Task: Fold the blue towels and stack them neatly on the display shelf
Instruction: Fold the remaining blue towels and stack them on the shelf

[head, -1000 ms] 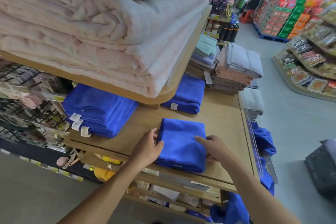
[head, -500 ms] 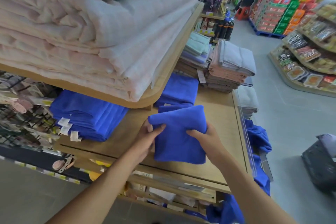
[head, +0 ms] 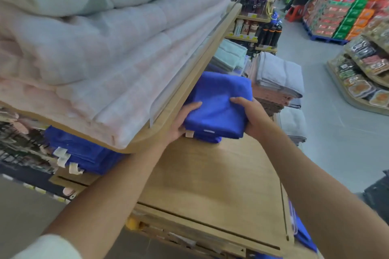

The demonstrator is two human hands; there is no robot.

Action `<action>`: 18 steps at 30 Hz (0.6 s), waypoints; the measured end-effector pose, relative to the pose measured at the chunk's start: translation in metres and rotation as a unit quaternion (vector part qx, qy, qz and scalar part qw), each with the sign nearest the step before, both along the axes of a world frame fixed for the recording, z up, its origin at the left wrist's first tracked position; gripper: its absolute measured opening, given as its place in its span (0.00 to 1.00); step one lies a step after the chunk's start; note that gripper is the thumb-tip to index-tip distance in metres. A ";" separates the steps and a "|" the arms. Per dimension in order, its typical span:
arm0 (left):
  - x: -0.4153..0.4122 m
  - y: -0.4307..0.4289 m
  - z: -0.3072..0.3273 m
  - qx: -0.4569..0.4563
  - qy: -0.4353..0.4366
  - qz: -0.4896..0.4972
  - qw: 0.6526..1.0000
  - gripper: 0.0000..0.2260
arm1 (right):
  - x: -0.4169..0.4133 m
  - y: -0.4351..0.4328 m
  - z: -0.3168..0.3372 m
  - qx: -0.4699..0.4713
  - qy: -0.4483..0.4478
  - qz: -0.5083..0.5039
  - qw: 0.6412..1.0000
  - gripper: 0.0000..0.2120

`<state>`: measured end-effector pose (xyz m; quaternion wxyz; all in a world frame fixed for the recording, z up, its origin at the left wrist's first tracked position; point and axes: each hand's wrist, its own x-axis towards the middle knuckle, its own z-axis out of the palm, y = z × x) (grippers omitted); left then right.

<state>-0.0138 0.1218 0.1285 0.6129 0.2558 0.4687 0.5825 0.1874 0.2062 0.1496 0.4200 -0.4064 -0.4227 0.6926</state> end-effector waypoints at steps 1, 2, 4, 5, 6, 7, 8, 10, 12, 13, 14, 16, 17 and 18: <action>-0.007 0.012 0.005 -0.002 -0.027 0.007 1.000 0.10 | -0.007 0.016 0.006 -0.005 0.001 -0.004 1.000 0.21; -0.012 0.022 0.004 -0.018 -0.052 0.018 0.998 0.10 | -0.014 0.028 0.007 -0.020 -0.014 -0.004 1.000 0.20; -0.016 0.033 -0.014 -0.097 -0.061 0.049 0.992 0.14 | -0.023 0.041 -0.008 -0.074 -0.097 0.004 0.992 0.16; -0.014 0.035 -0.028 -0.140 -0.053 0.062 0.987 0.15 | -0.026 0.042 -0.022 -0.099 -0.145 0.014 0.984 0.16; -0.010 0.036 -0.041 -0.174 -0.047 0.075 0.981 0.16 | -0.027 0.042 -0.037 -0.112 -0.180 0.025 0.977 0.16; -0.006 0.037 -0.052 -0.193 -0.046 0.085 0.976 0.18 | -0.027 0.042 -0.051 -0.112 -0.193 0.028 0.974 0.17; -0.004 0.039 -0.060 -0.200 -0.049 0.094 0.974 0.19 | -0.027 0.041 -0.062 -0.106 -0.194 0.021 0.975 0.17; -0.002 0.044 -0.069 -0.203 -0.049 0.118 0.971 0.19 | -0.026 0.042 -0.070 -0.089 -0.187 -0.001 0.978 0.13; 0.001 0.051 -0.073 -0.194 -0.063 0.158 0.966 0.15 | -0.028 0.045 -0.072 -0.076 -0.173 -0.010 0.982 0.13; 0.003 0.053 -0.073 -0.190 -0.068 0.178 0.963 0.12 | -0.029 0.047 -0.073 -0.067 -0.165 -0.008 0.984 0.14; 0.006 0.053 -0.073 -0.187 -0.066 0.192 0.961 0.10 | -0.028 0.049 -0.073 -0.057 -0.164 -0.004 0.985 0.16; 0.014 0.043 -0.075 -0.187 -0.014 0.209 0.960 0.05 | -0.021 0.052 -0.074 -0.036 -0.184 0.014 0.982 0.18; 0.019 0.034 -0.078 -0.183 0.045 0.217 0.958 0.05 | -0.013 0.051 -0.073 -0.022 -0.204 0.026 0.978 0.18; 0.024 0.022 -0.083 -0.171 0.126 0.221 0.952 0.07 | -0.002 0.052 -0.071 -0.006 -0.226 0.033 0.973 0.18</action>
